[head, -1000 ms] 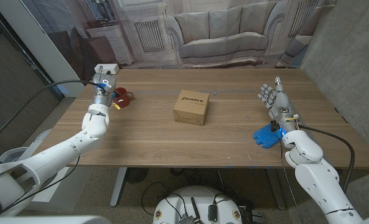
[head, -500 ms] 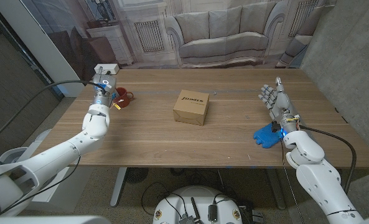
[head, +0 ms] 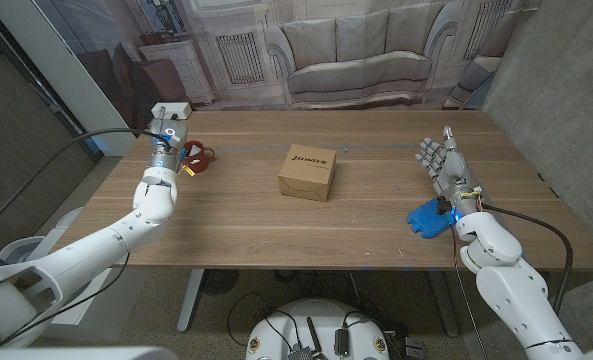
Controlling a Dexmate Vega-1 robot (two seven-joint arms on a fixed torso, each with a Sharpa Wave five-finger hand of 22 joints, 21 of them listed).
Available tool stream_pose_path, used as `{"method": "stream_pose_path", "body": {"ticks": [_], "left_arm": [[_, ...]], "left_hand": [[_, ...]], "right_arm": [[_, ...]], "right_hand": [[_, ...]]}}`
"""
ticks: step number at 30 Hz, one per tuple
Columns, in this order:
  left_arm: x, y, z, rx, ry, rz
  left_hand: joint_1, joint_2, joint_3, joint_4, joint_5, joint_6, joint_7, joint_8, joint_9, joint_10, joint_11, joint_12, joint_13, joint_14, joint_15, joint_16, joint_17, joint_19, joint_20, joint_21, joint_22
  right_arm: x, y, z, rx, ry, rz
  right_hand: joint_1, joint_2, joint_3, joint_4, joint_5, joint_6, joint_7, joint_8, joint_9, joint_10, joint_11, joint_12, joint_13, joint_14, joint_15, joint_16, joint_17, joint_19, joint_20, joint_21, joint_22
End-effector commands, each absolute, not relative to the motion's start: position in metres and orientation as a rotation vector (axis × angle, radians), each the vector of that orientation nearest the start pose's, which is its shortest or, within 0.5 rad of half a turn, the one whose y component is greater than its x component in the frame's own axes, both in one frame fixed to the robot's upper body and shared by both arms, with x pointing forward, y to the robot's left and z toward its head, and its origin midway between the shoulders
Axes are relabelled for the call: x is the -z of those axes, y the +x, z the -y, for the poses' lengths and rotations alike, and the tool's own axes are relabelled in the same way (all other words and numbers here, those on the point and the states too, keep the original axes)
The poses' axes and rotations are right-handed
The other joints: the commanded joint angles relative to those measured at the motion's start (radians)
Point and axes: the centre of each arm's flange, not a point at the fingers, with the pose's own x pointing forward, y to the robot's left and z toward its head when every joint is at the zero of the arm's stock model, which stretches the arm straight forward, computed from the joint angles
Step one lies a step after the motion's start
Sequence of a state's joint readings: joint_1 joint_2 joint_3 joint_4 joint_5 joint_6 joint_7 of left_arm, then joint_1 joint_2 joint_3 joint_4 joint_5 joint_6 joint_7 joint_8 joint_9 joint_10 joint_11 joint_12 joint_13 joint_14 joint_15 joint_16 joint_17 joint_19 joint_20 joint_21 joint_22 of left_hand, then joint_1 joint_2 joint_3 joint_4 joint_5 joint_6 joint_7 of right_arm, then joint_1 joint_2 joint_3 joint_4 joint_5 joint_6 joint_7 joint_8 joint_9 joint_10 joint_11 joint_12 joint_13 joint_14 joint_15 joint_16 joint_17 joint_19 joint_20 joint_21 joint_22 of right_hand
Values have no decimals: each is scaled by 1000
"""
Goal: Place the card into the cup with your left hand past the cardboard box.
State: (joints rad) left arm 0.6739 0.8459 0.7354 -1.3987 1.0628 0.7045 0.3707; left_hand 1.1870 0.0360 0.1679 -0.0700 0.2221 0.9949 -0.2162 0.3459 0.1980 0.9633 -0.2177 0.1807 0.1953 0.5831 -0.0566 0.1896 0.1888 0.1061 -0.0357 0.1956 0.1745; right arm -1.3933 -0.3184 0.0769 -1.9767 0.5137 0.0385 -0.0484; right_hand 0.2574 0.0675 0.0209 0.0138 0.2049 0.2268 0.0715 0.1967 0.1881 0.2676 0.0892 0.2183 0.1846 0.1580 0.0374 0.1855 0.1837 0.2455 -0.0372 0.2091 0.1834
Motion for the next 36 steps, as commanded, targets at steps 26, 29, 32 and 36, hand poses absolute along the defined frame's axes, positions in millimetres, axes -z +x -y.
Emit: {"method": "stream_pose_path", "body": {"ticks": [26,29,32,36], "left_arm": [[-63,596,-390,-1039,1890,430],[-67,595,-390,-1041,1863,431],[-70,594,-390,-1043,1837,430],[-72,593,-389,-1039,1822,435]], "left_hand": [[-13,-4,-3,10,11,-4,-1,-3,6,-22,-1,8,10,-6,-145,4,4,1,-52,3,3],[-36,0,-10,25,13,-2,-1,-2,6,-23,0,11,11,-5,-143,6,4,8,-55,6,4],[-79,2,-24,53,14,-5,0,-4,5,-28,0,10,9,-3,-144,7,4,17,-60,8,5],[-181,20,-53,126,25,-6,1,-15,-3,-33,0,11,6,-2,-148,6,2,16,-69,7,6]], "right_arm": [[68,495,315,-43,188,635],[68,493,316,-42,192,638],[70,493,316,-42,189,638],[71,493,316,-38,199,637]], "right_hand": [[3,5,-1,-6,2,6,-1,2,4,6,2,-2,4,10,4,3,4,8,-8,-5,3],[3,5,-1,-6,2,6,-1,2,4,6,2,-2,4,10,4,3,4,8,-8,-5,3],[3,5,-1,-6,2,5,-2,2,4,6,0,-2,4,9,3,3,4,8,-8,-5,3],[3,6,-2,-6,2,5,-2,2,4,6,1,-2,4,10,3,3,4,8,-8,-5,3]]}}
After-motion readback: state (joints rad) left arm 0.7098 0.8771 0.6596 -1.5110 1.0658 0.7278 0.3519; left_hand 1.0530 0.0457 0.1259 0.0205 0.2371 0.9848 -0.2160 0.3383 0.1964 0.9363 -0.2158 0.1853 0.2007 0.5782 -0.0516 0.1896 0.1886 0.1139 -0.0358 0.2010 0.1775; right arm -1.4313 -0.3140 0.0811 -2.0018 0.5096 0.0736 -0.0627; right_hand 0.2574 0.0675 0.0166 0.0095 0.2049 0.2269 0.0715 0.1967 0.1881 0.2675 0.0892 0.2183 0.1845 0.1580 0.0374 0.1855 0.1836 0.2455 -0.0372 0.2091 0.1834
